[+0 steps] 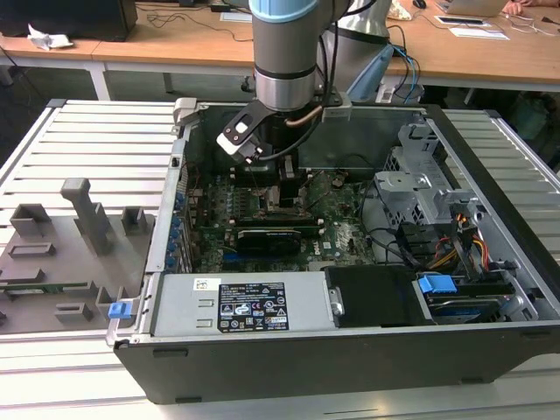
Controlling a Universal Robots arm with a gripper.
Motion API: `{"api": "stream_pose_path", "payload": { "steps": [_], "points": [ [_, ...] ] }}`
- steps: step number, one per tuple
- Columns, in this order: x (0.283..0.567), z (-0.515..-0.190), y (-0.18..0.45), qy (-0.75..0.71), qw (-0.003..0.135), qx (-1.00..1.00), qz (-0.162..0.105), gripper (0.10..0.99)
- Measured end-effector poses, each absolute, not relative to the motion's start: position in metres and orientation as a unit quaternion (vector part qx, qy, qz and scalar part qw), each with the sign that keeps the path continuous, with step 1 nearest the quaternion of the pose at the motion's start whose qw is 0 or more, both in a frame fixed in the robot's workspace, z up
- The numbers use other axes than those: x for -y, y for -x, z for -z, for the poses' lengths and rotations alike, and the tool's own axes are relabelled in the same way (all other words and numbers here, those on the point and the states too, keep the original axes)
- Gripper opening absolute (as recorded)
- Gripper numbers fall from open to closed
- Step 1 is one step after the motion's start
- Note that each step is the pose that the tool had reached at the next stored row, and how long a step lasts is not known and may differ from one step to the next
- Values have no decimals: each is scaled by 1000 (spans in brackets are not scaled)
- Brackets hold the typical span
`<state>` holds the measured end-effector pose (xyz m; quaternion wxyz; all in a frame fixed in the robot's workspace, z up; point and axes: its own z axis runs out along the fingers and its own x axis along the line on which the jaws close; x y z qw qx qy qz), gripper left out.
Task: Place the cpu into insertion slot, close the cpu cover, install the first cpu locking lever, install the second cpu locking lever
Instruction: 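Place the cpu into insertion slot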
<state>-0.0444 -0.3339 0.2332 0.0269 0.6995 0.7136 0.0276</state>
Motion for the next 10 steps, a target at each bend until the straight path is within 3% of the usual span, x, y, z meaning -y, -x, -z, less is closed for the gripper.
{"api": "stream_pose_path", "payload": {
  "steps": [10],
  "points": [
    [325, -218, 44, -704, 27, -709, -27, 525]
  ]
}}
